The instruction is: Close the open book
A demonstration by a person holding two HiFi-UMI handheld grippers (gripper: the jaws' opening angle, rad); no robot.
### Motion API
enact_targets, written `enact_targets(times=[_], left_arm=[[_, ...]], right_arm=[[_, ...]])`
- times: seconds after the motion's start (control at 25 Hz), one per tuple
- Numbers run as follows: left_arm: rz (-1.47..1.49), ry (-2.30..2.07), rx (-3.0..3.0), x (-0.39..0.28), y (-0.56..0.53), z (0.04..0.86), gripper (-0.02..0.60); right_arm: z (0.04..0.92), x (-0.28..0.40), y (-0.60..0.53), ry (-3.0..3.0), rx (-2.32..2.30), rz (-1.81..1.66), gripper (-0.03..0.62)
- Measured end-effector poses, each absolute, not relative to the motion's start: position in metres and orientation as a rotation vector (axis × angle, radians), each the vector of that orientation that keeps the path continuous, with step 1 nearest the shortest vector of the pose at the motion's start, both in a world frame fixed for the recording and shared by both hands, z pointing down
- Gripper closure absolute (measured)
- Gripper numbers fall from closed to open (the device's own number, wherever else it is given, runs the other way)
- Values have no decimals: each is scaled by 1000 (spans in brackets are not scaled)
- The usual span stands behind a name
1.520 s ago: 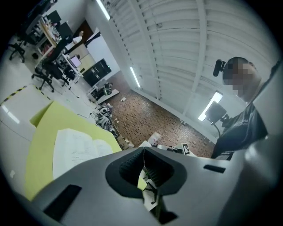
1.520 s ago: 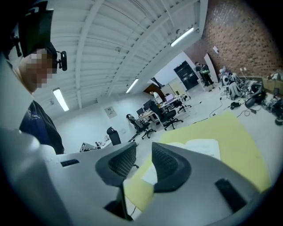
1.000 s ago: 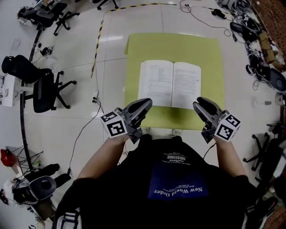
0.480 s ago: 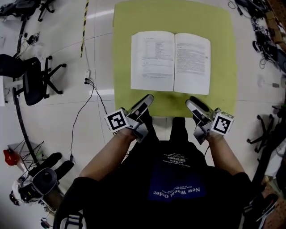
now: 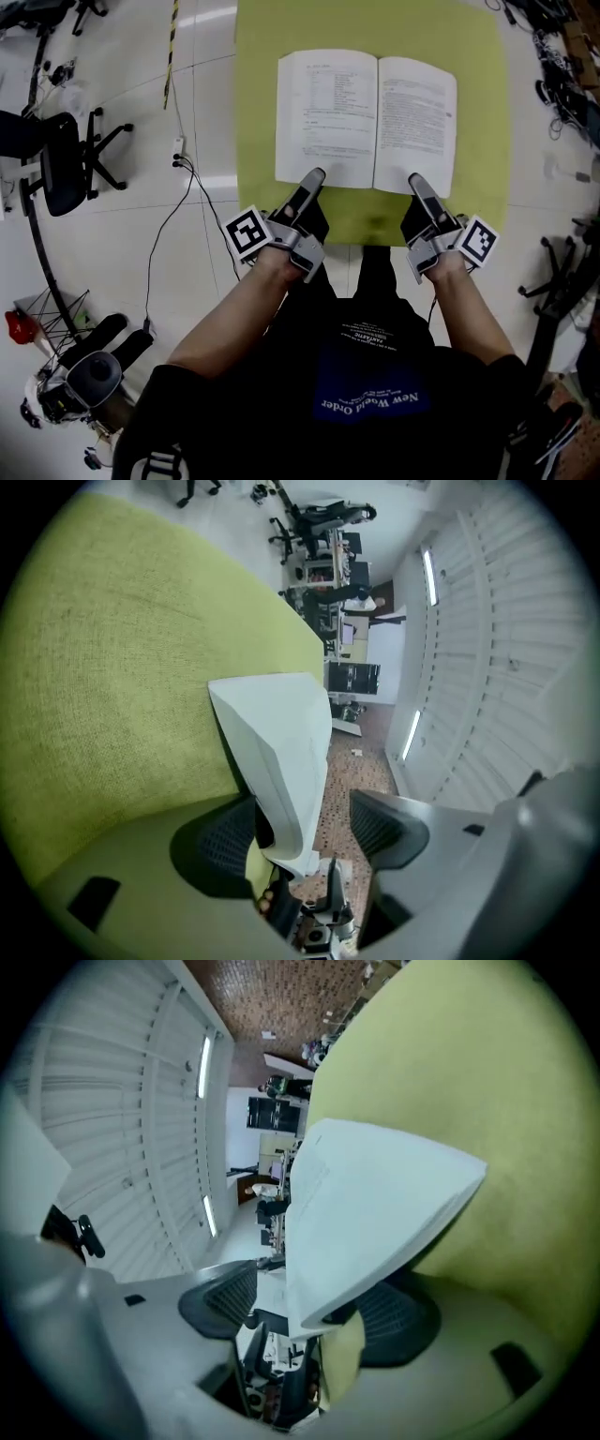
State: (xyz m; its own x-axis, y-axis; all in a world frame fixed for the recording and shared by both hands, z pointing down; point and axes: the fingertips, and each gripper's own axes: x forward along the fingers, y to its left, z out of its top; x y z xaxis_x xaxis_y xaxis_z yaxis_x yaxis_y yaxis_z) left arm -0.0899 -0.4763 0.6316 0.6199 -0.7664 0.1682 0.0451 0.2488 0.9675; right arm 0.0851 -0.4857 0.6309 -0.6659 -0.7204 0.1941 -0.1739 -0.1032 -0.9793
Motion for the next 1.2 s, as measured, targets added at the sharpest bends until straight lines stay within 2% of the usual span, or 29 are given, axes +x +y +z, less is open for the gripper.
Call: enact_targets(times=[0.2, 0.24, 0.36, 0.44, 0.56, 0.72, 0.92, 1.2], left_arm=[[-707, -760, 1169, -99, -476, 633, 281], [-707, -766, 1166, -99, -476, 633, 279], [-697, -783, 1168, -97, -476, 634, 281], [-709, -797, 1174, -96, -477, 634, 281], [-754, -780, 1159, -91, -472, 631, 281], [-669, -741, 1182, -70, -458, 636, 281], [-651, -752, 1259, -60, -496, 635, 281], [-690, -779, 1323, -74, -510, 625, 281]], right_arm=[[631, 102, -494, 1664, -1011, -1717, 295], [632, 103, -493, 1652, -1022, -1711, 318], [638, 108, -489, 1633, -1069, -1707, 492], [638, 110, -489, 1622, -1060, -1694, 531], [636, 110, -489, 1609, -1032, -1687, 547], [635, 108, -491, 1624, -1023, -1709, 548], [635, 107, -490, 1630, -1016, -1711, 548], [630, 101, -489, 1670, -1001, -1722, 549]])
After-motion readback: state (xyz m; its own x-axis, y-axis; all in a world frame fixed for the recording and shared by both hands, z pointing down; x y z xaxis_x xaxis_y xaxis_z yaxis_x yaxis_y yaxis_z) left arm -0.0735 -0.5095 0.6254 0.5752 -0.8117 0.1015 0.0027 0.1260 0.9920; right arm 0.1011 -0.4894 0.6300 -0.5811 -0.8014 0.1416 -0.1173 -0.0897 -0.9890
